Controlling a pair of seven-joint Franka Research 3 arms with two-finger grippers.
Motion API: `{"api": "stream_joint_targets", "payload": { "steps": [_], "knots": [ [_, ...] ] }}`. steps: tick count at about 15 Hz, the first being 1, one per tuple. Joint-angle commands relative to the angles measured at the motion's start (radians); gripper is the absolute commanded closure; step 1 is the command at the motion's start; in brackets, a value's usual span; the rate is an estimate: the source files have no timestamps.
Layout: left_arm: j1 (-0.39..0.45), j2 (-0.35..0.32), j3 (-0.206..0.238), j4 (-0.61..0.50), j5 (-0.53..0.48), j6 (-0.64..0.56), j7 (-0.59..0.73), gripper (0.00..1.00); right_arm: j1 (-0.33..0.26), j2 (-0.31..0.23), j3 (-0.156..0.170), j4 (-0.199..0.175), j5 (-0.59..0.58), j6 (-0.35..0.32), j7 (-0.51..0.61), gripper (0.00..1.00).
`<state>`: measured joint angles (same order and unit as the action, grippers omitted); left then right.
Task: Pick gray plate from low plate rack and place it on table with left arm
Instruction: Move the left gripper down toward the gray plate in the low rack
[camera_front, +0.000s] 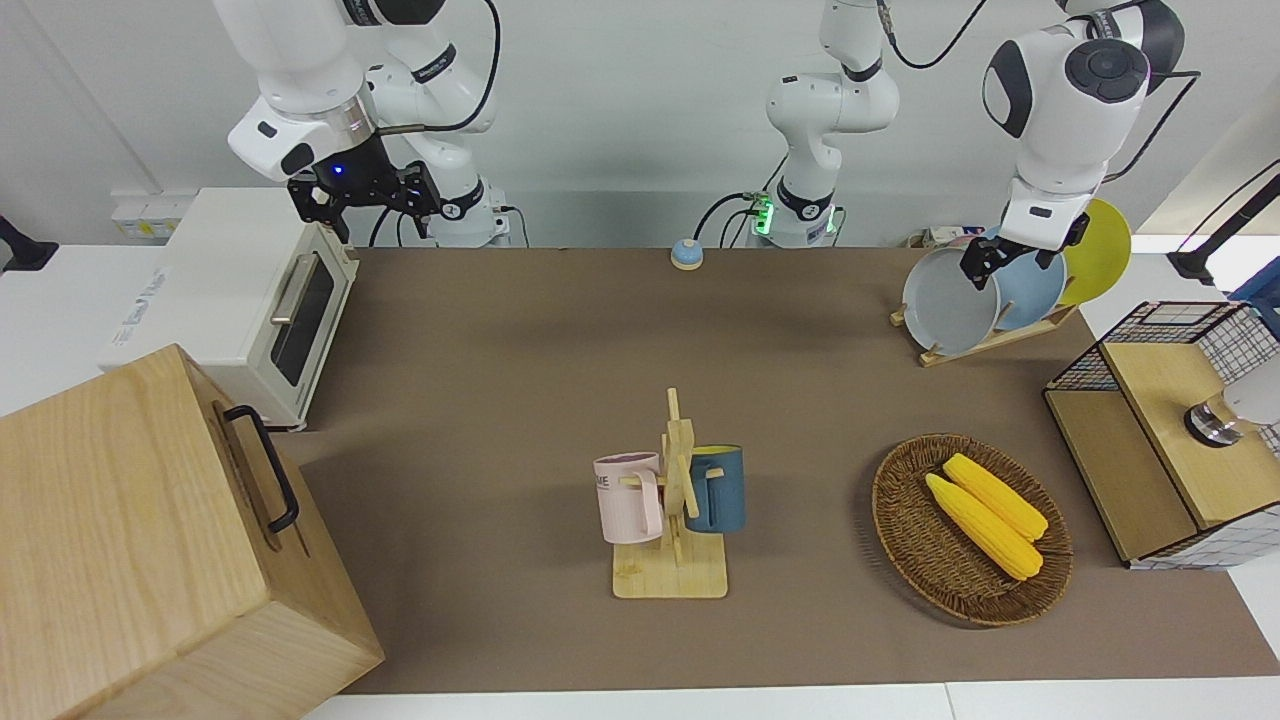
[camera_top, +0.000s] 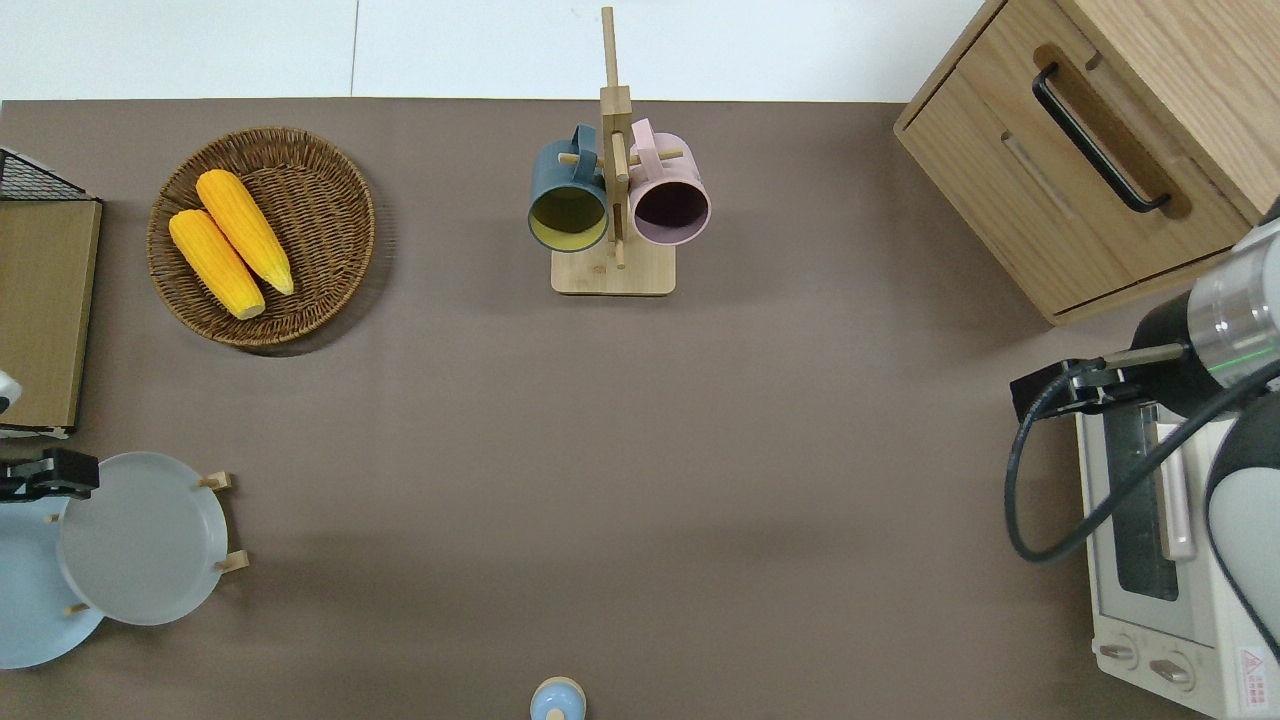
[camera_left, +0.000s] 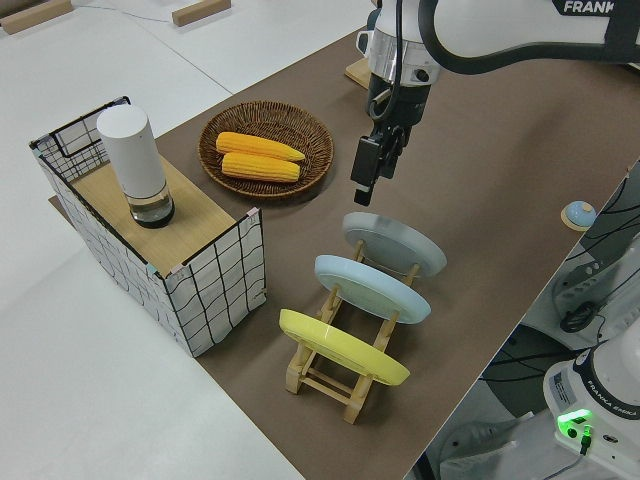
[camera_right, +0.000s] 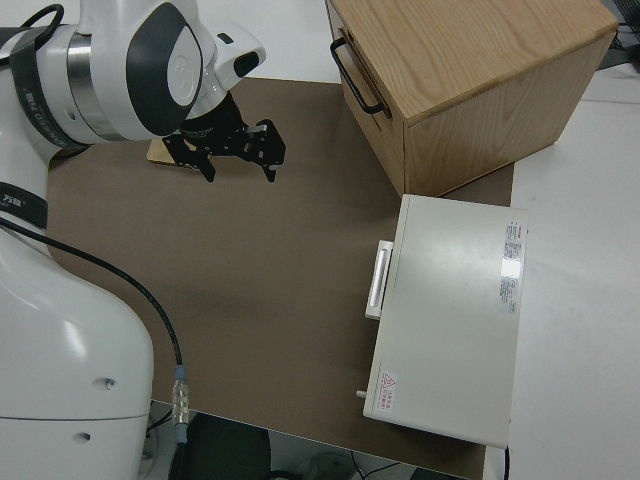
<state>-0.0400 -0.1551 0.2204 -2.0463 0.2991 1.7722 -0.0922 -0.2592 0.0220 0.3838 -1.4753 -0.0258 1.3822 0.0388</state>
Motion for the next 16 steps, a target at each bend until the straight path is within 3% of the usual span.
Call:
{"api": "stream_joint_targets", "payload": {
  "steps": [1,5,6,8,9,16],
  "knots": [
    [-0.014,-0.046,0.037,-0.155,0.015,0.111,0.003,0.00,-0.023,-0.002,0.020,0.006,-0.006,-0.011,0.012,0.017],
    [-0.014,-0.043,0.039,-0.221,-0.038,0.157,0.005,0.05,-0.023,-0.002,0.021,0.007,-0.005,-0.011,0.012,0.017],
    [-0.014,-0.043,0.039,-0.222,-0.043,0.156,0.005,0.46,-0.023,-0.002,0.021,0.007,-0.005,-0.011,0.012,0.017],
    [-0.014,-0.043,0.039,-0.223,-0.043,0.150,0.011,0.84,-0.023,-0.004,0.021,0.007,-0.005,-0.011,0.012,0.017],
    [-0.014,-0.043,0.039,-0.223,-0.043,0.148,0.011,0.91,-0.023,-0.002,0.021,0.007,-0.005,-0.012,0.012,0.017],
    [-0.027,-0.037,0.039,-0.219,-0.041,0.142,0.009,0.92,-0.023,-0.002,0.021,0.007,-0.005,-0.011,0.012,0.017]
  ]
}}
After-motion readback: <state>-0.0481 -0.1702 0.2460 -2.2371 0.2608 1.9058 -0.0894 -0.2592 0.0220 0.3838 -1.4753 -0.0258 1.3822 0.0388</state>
